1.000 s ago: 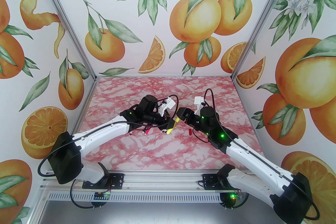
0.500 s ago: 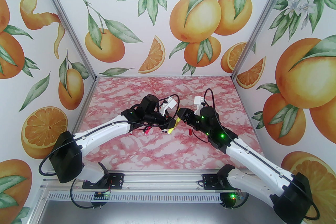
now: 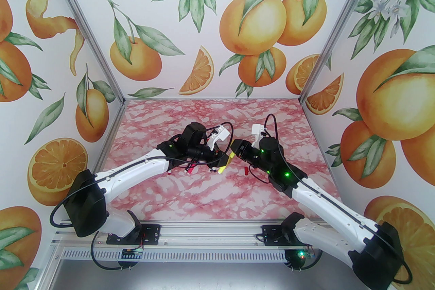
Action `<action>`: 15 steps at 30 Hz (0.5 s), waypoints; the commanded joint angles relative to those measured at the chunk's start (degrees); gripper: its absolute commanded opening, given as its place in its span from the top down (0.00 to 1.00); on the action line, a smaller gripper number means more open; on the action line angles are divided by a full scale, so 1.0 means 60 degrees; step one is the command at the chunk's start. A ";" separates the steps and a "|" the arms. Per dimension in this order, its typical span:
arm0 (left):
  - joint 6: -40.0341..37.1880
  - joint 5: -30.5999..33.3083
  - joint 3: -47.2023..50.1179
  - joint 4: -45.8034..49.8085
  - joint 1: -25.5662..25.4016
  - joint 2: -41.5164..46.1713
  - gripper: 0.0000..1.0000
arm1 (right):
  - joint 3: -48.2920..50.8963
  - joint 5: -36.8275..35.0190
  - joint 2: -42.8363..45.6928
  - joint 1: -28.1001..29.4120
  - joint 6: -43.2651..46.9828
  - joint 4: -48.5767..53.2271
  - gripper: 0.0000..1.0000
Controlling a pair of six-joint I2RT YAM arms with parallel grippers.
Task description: Open the pen caps
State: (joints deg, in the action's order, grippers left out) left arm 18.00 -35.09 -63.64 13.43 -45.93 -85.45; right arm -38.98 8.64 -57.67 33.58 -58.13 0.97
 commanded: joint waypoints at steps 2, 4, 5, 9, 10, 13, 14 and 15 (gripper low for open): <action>0.0002 -0.0079 -0.0309 -0.0271 -0.0072 0.0004 0.80 | 0.0154 0.0134 0.0125 -0.0059 -0.0038 -0.0279 0.84; 0.0122 -0.0116 -0.0236 -0.0437 -0.0086 0.0003 0.76 | 0.0183 0.0085 0.0224 -0.0061 -0.0079 -0.0308 0.85; 0.0195 -0.0143 -0.0173 -0.0565 -0.0097 0.0003 0.74 | 0.0183 0.0055 0.0270 -0.0065 -0.0095 -0.0309 0.85; 0.0553 -0.0274 0.0122 -0.1238 -0.0161 0.0032 0.64 | 0.0261 0.0038 0.0462 -0.0129 -0.0209 -0.0394 0.86; 0.0623 -0.0289 0.0172 -0.1355 -0.0172 0.0035 0.64 | 0.0298 0.0039 0.0505 -0.0144 -0.0254 -0.0445 0.86; 0.0764 -0.0370 0.0249 -0.1591 -0.0218 -0.0036 0.64 | 0.0413 0.0066 0.0580 -0.0153 -0.0345 -0.0621 0.86; 0.0793 -0.0363 0.0277 -0.1628 -0.0262 -0.0080 0.64 | 0.0438 0.0068 0.0615 -0.0148 -0.0374 -0.0670 0.86; 0.0794 -0.0375 0.0293 -0.1658 -0.0296 -0.0099 0.64 | 0.0461 0.0081 0.0632 -0.0158 -0.0390 -0.0714 0.86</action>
State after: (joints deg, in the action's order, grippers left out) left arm 21.56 -36.03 -62.76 7.33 -47.03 -85.47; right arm -37.47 8.64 -54.76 32.91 -59.40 -0.47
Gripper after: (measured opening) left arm 0.358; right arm 0.179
